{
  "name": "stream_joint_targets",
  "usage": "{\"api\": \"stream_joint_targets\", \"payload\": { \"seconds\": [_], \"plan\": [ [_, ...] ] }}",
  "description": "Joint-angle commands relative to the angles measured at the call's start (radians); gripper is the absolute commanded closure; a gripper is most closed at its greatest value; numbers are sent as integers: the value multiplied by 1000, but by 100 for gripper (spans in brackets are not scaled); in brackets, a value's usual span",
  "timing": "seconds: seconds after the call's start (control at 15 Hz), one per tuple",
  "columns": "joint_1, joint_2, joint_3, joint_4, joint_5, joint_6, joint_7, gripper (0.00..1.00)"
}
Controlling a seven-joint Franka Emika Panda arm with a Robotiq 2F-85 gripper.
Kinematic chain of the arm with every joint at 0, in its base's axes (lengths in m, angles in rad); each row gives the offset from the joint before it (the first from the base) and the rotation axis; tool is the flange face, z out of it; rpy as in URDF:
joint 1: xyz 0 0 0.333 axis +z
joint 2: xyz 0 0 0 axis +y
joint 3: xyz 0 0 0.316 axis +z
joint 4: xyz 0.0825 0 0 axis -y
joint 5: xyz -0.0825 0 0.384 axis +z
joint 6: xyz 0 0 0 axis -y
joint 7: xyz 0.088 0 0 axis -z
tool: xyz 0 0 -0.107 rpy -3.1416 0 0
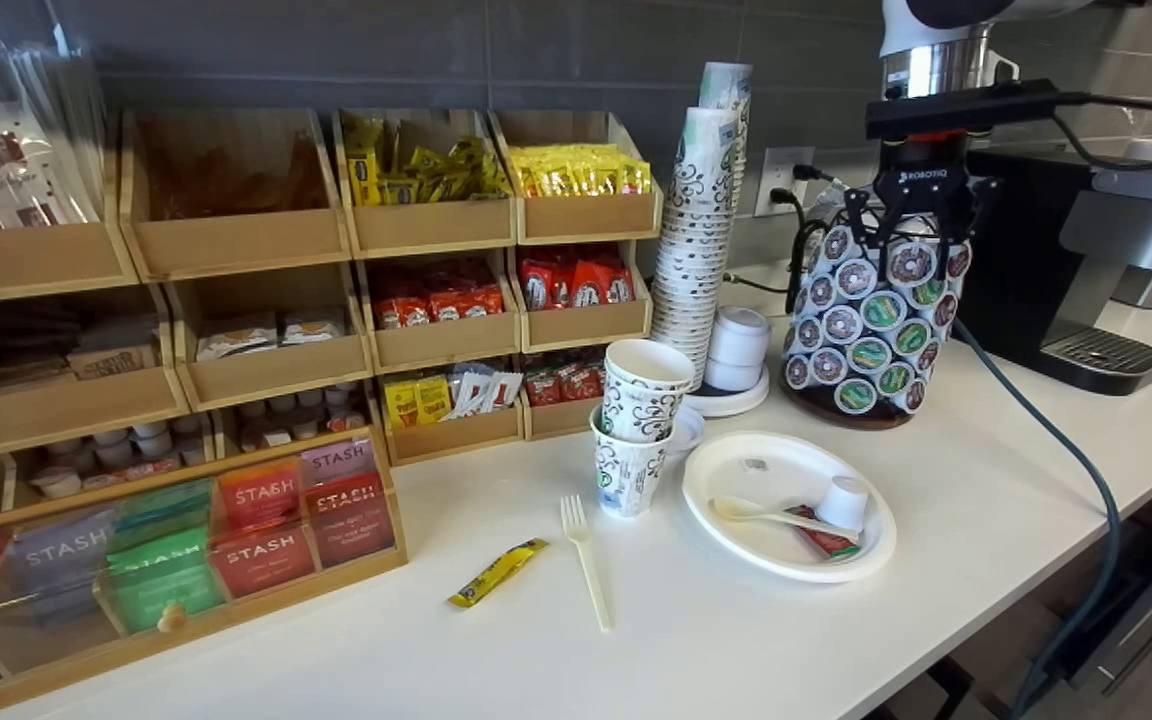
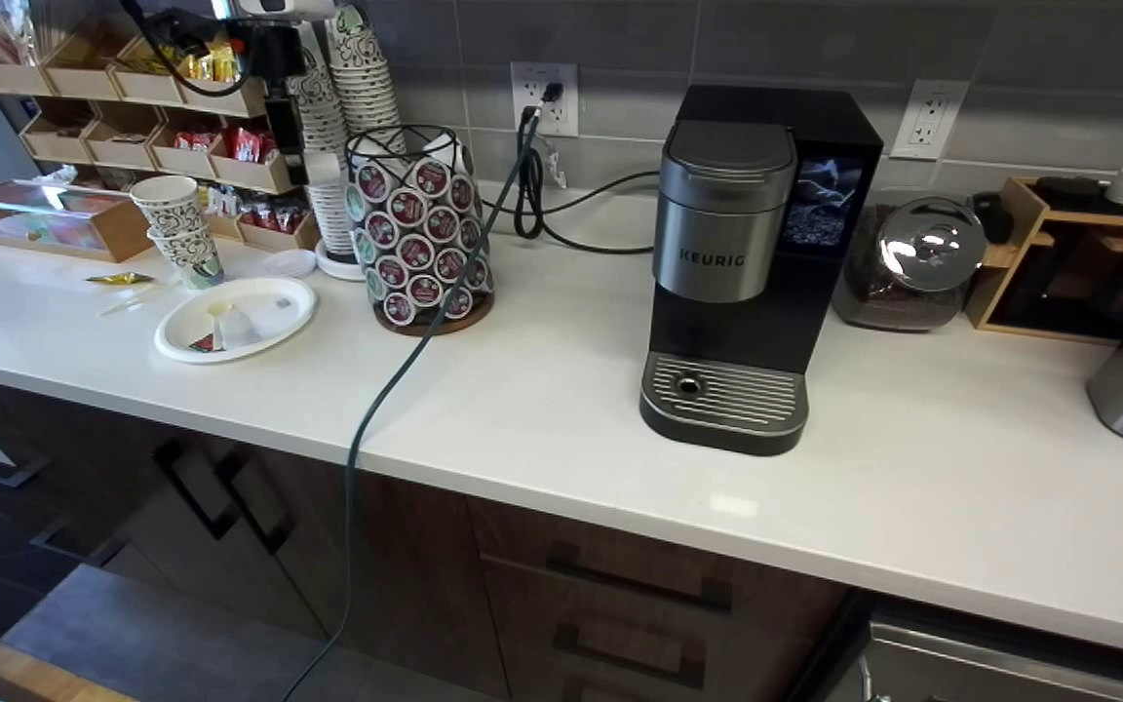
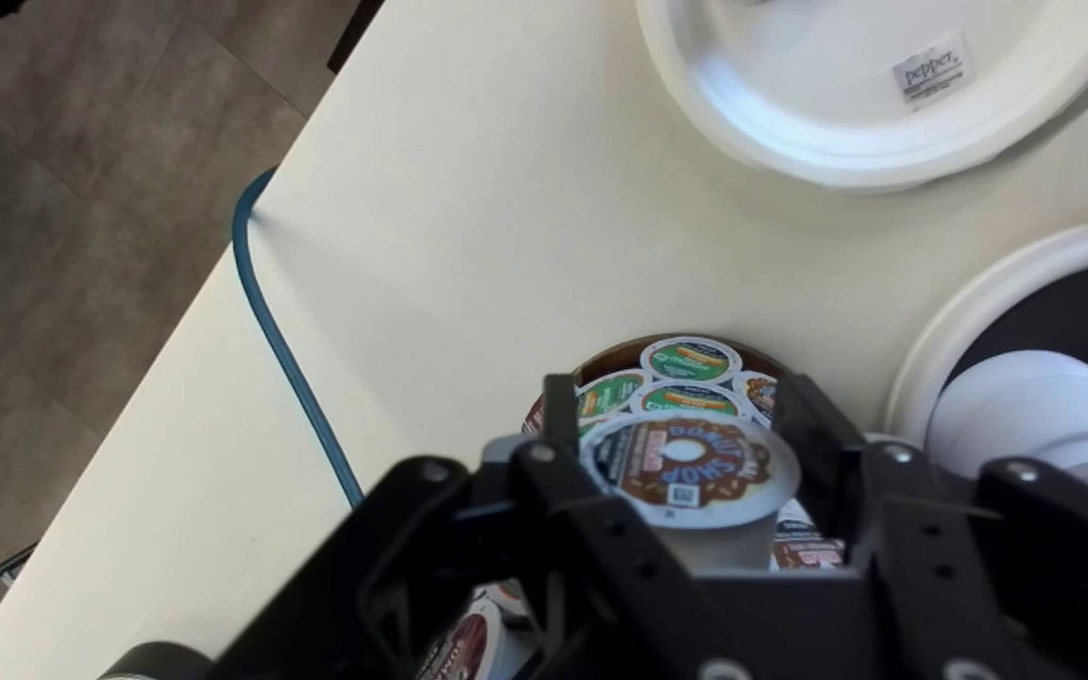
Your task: Put one coffee pod from the white plate on the stand
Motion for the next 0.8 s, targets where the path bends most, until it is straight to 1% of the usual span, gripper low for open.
{"api": "stream_joint_targets", "payload": {
  "seconds": [0.0, 0.2, 0.47, 0.73],
  "plan": [
    [4, 16, -3, 33, -2, -68, -7, 71],
    [1, 31, -6, 52, -1, -94, -4, 71],
    [4, 53, -10, 68, -3, -67, 19, 71],
    [3, 83, -16, 100, -3, -73, 30, 71]
  ]
}}
